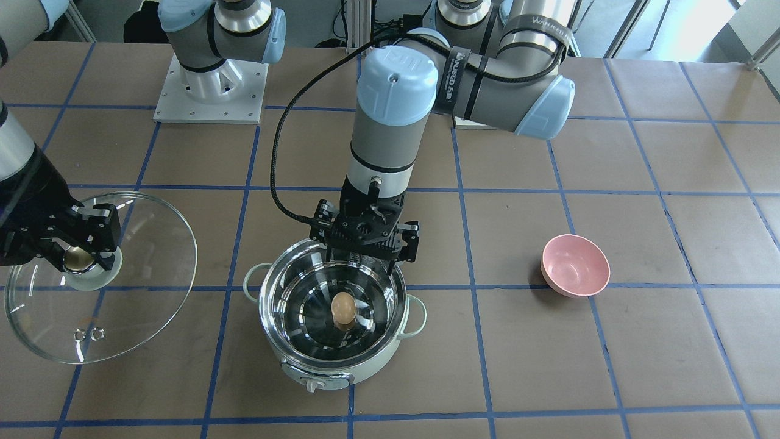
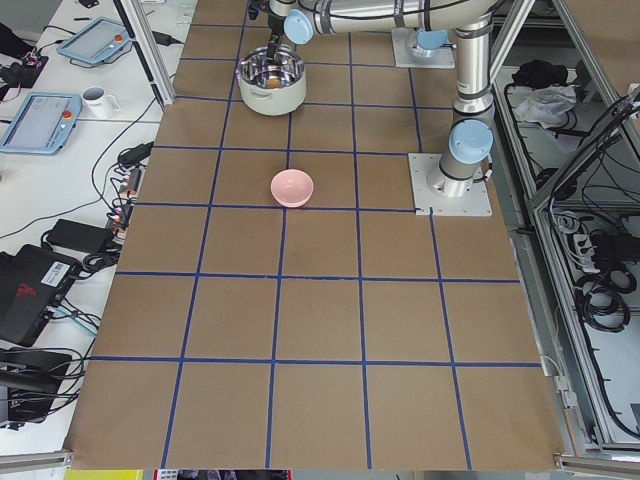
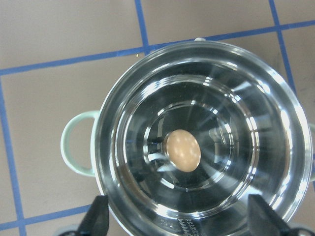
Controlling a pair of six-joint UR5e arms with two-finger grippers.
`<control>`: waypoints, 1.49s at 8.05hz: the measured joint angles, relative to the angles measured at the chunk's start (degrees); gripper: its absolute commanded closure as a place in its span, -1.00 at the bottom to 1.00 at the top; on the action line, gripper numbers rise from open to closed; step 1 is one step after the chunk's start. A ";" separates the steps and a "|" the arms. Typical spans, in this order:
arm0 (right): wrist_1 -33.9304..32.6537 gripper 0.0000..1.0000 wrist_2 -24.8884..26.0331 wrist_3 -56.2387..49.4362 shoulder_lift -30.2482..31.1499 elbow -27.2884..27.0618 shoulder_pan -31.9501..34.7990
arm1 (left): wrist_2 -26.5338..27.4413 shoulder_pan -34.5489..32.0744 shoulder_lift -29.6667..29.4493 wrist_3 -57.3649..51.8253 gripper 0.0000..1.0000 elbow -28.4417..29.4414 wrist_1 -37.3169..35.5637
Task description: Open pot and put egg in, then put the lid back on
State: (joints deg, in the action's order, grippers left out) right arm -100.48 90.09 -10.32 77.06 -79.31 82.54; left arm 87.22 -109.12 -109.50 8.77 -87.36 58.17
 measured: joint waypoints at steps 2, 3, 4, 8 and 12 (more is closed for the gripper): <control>-0.66 1.00 -0.05 7.44 -0.20 0.09 4.91 | -0.20 3.80 6.43 0.30 -1.00 -0.04 10.85; -1.44 1.00 -0.03 10.91 -0.48 0.08 7.42 | 0.03 5.28 8.88 0.29 -1.00 -0.07 16.05; -2.73 1.00 -0.04 13.83 -1.05 0.06 9.51 | 0.29 6.35 11.20 -0.18 -1.00 -0.13 20.87; -10.61 1.00 0.90 26.92 -5.69 -0.01 18.80 | 4.62 9.74 16.89 -1.15 -1.00 0.86 36.47; -16.21 1.00 4.25 38.88 -10.91 -0.28 26.29 | 4.94 11.18 20.24 -1.29 -1.00 1.11 39.45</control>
State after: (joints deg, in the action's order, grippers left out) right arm -116.69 94.34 28.56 66.15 -79.59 108.83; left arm 92.16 -97.94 -89.26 7.48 -86.25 97.62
